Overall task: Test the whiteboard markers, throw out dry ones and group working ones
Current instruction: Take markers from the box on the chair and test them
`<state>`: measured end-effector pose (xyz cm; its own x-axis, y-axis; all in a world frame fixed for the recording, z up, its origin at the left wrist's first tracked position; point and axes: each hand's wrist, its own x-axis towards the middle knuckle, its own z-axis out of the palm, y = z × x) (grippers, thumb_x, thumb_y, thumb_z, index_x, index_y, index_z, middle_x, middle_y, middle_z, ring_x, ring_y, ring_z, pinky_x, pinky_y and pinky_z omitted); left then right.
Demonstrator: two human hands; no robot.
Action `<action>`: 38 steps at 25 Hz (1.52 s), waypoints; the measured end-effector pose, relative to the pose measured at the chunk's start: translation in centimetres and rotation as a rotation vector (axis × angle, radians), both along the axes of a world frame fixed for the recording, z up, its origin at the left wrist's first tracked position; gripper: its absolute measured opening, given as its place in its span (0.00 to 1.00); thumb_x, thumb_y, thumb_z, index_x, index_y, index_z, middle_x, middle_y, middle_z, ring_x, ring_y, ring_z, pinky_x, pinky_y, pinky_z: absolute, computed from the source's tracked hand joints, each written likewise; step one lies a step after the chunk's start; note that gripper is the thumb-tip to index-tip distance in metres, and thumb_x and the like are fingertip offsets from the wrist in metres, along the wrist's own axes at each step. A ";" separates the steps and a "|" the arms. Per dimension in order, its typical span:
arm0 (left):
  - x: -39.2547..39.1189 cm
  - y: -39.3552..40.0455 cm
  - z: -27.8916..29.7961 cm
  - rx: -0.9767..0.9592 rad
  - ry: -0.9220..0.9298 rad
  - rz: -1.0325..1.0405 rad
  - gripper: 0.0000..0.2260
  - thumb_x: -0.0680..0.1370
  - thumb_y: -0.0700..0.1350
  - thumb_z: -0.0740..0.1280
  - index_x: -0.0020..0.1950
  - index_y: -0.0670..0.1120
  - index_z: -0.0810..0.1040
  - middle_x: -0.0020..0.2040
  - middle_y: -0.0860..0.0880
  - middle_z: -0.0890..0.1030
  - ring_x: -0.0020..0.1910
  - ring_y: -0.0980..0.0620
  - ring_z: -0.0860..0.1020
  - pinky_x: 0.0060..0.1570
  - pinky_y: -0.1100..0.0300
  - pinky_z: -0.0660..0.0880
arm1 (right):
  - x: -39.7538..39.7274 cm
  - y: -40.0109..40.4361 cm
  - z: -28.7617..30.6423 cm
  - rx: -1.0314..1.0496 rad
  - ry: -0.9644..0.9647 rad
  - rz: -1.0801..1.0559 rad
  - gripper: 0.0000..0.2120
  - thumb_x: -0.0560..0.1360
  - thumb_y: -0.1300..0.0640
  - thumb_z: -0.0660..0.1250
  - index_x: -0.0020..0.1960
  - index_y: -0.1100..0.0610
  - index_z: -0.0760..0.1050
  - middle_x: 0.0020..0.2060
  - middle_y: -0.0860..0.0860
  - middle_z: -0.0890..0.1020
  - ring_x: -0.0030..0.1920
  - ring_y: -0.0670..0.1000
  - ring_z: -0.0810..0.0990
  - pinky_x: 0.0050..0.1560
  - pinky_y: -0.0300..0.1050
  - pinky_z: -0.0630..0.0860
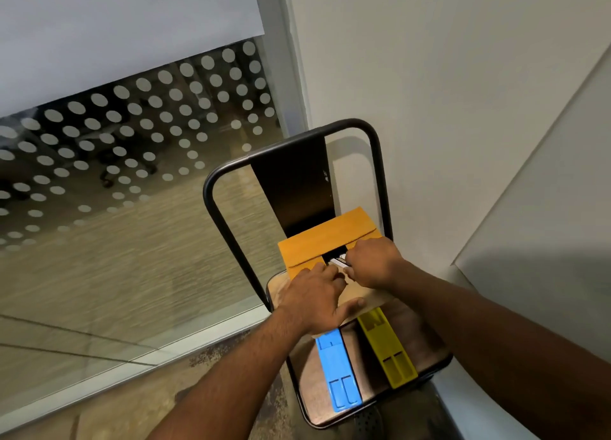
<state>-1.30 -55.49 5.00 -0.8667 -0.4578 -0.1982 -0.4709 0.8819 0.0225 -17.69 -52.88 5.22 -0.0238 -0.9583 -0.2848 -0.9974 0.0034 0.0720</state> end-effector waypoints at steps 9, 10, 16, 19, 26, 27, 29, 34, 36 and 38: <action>3.5 -1.5 3.7 -0.280 -0.078 0.367 0.38 0.69 0.76 0.50 0.59 0.48 0.79 0.57 0.50 0.73 0.58 0.49 0.67 0.64 0.50 0.61 | -4.5 -0.3 3.9 -0.326 0.104 -0.257 0.15 0.79 0.47 0.60 0.60 0.54 0.77 0.53 0.54 0.77 0.52 0.54 0.77 0.49 0.48 0.74; 3.6 -1.3 3.5 -0.285 -0.112 0.405 0.40 0.68 0.77 0.49 0.58 0.47 0.79 0.58 0.49 0.73 0.59 0.48 0.66 0.66 0.48 0.59 | -4.8 -0.2 3.5 -0.352 0.120 -0.275 0.16 0.78 0.47 0.62 0.60 0.55 0.77 0.56 0.55 0.76 0.55 0.55 0.75 0.53 0.50 0.73; 3.6 -1.0 1.5 -0.149 -0.278 0.468 0.46 0.65 0.80 0.42 0.74 0.53 0.62 0.64 0.45 0.72 0.64 0.44 0.66 0.62 0.47 0.64 | -5.0 0.6 0.3 -0.254 0.133 -0.319 0.19 0.78 0.44 0.59 0.59 0.56 0.77 0.57 0.54 0.76 0.57 0.55 0.73 0.57 0.50 0.69; 3.5 -1.5 1.0 -0.134 -0.177 0.478 0.44 0.67 0.79 0.46 0.75 0.54 0.58 0.65 0.45 0.69 0.64 0.45 0.67 0.61 0.47 0.67 | -4.5 0.7 -0.7 -0.240 0.075 -0.325 0.21 0.78 0.42 0.59 0.59 0.57 0.76 0.57 0.55 0.77 0.56 0.55 0.75 0.54 0.49 0.71; 3.4 -1.9 -0.4 -0.096 -0.120 0.445 0.42 0.69 0.77 0.47 0.77 0.55 0.55 0.78 0.45 0.48 0.71 0.43 0.59 0.65 0.45 0.64 | -3.2 0.8 -1.8 -0.505 0.074 -0.212 0.14 0.67 0.52 0.75 0.38 0.63 0.79 0.35 0.60 0.80 0.34 0.58 0.77 0.34 0.46 0.73; 3.2 -2.1 -0.5 -0.089 -0.097 0.473 0.45 0.68 0.78 0.48 0.78 0.54 0.49 0.78 0.44 0.46 0.72 0.42 0.58 0.66 0.45 0.63 | -2.7 0.7 -1.8 -0.549 0.064 -0.210 0.13 0.68 0.52 0.74 0.37 0.62 0.79 0.34 0.59 0.80 0.33 0.58 0.77 0.33 0.45 0.73; 2.9 -2.7 -0.4 -0.071 -0.047 0.522 0.50 0.65 0.80 0.51 0.78 0.53 0.42 0.78 0.43 0.44 0.73 0.41 0.57 0.67 0.44 0.63 | -1.7 0.3 -0.9 -0.501 0.008 -0.245 0.12 0.70 0.51 0.73 0.38 0.60 0.78 0.33 0.57 0.80 0.32 0.57 0.79 0.32 0.44 0.72; 2.4 -4.4 -0.6 -0.009 -0.014 0.580 0.58 0.61 0.80 0.59 0.77 0.51 0.35 0.78 0.41 0.39 0.75 0.40 0.55 0.68 0.45 0.62 | -0.4 -2.5 -0.1 0.191 -0.190 -0.296 0.19 0.77 0.50 0.68 0.64 0.59 0.72 0.58 0.55 0.79 0.55 0.53 0.79 0.50 0.45 0.74; 2.4 -4.6 -1.0 -0.013 -0.025 0.567 0.59 0.60 0.80 0.59 0.77 0.51 0.35 0.78 0.41 0.39 0.75 0.40 0.55 0.68 0.44 0.61 | 0.7 -4.0 -0.5 0.348 -0.206 -0.255 0.22 0.77 0.56 0.68 0.69 0.61 0.68 0.62 0.57 0.77 0.59 0.54 0.77 0.53 0.43 0.72; 2.5 -4.6 -1.3 -0.024 -0.018 0.573 0.59 0.61 0.79 0.60 0.77 0.52 0.34 0.78 0.41 0.39 0.75 0.40 0.54 0.68 0.44 0.61 | 1.2 -5.6 -1.4 0.403 -0.168 -0.253 0.24 0.76 0.58 0.69 0.69 0.62 0.68 0.62 0.57 0.77 0.58 0.54 0.77 0.52 0.43 0.72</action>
